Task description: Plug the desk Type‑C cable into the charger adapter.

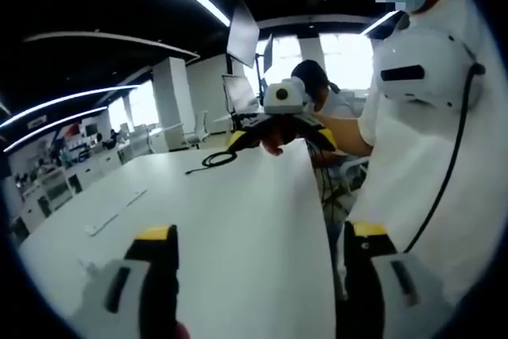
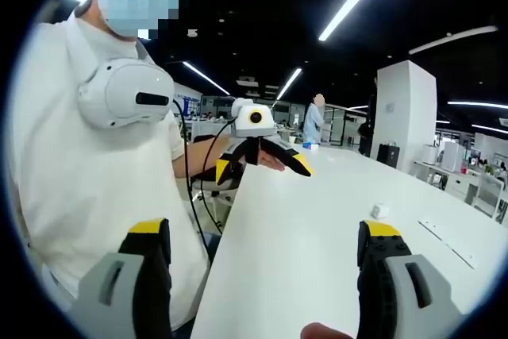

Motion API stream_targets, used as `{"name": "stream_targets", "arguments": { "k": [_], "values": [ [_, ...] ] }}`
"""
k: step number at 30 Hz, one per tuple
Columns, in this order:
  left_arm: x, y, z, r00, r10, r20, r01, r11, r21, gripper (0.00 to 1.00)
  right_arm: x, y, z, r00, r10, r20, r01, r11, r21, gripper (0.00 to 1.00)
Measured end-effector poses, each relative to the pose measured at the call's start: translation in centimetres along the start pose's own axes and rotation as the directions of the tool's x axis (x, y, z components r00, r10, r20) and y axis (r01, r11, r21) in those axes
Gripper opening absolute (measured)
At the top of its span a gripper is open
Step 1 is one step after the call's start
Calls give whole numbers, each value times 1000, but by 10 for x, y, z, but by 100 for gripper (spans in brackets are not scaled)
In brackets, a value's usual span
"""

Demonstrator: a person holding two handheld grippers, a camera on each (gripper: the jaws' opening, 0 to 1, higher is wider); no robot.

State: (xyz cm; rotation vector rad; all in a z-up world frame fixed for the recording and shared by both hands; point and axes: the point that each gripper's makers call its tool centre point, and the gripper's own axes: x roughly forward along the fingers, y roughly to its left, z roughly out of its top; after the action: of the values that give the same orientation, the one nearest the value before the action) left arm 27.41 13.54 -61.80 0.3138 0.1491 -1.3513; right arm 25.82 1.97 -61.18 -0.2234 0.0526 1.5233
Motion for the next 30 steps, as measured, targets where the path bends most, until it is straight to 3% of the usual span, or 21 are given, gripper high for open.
{"name": "stream_targets", "arguments": {
  "k": [3, 17, 30],
  "values": [
    [0, 3, 1, 1000, 9, -5, -9, 1000, 13, 80, -1, -1, -1, 1000, 0, 1, 0, 1000, 2, 100],
    [0, 12, 0, 998, 0, -64, 3, 999, 51, 80, -1, -2, -2, 1000, -1, -2, 1, 1000, 3, 100],
    [2, 26, -10, 990, 26, -142, -15, 997, 80, 87, -2, -4, -2, 1000, -6, -3, 6, 1000, 1, 100]
  ]
}}
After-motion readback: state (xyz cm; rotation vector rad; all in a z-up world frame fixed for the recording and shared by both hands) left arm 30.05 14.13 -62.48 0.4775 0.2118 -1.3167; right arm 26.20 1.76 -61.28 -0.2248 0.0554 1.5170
